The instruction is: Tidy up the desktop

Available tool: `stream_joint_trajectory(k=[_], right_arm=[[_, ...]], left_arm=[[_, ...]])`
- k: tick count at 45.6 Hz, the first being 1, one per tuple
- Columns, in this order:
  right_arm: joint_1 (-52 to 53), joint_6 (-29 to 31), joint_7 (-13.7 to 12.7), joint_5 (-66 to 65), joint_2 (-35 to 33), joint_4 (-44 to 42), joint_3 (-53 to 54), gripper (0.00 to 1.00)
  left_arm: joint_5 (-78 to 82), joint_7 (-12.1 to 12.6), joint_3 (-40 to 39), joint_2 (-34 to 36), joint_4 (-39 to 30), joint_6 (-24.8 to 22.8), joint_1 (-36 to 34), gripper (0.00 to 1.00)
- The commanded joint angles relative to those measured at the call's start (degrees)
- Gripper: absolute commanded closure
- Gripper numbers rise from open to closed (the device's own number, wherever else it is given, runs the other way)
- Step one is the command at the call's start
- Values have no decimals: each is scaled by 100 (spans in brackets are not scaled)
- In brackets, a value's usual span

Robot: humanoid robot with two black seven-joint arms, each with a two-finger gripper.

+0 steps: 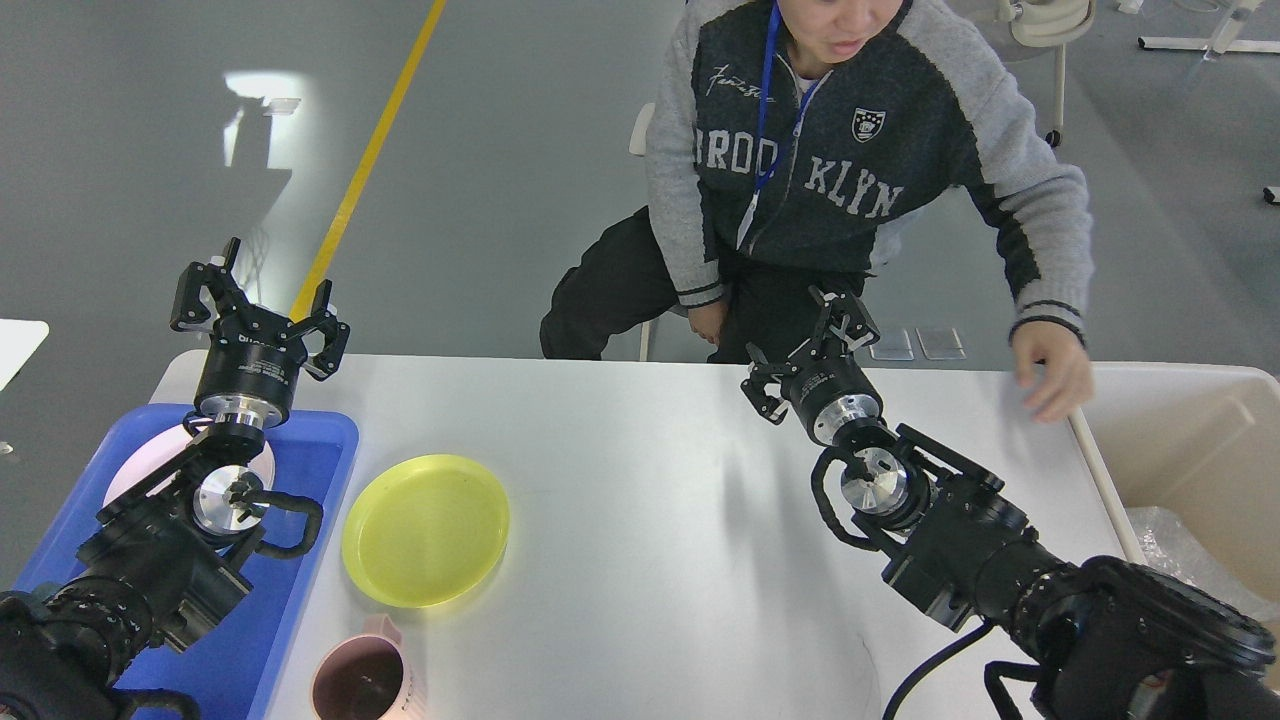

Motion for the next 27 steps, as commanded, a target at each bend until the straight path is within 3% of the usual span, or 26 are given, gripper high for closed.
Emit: stream_joint_trajectory(k=[1, 27], right_arm=[[0, 0, 0, 0, 0, 0, 0, 0], [0, 0, 0, 0, 0, 0, 0, 0]], left_arm=[[0, 0, 0, 2, 0, 0, 0, 3], [-1, 0, 0, 2, 0, 0, 0, 3]])
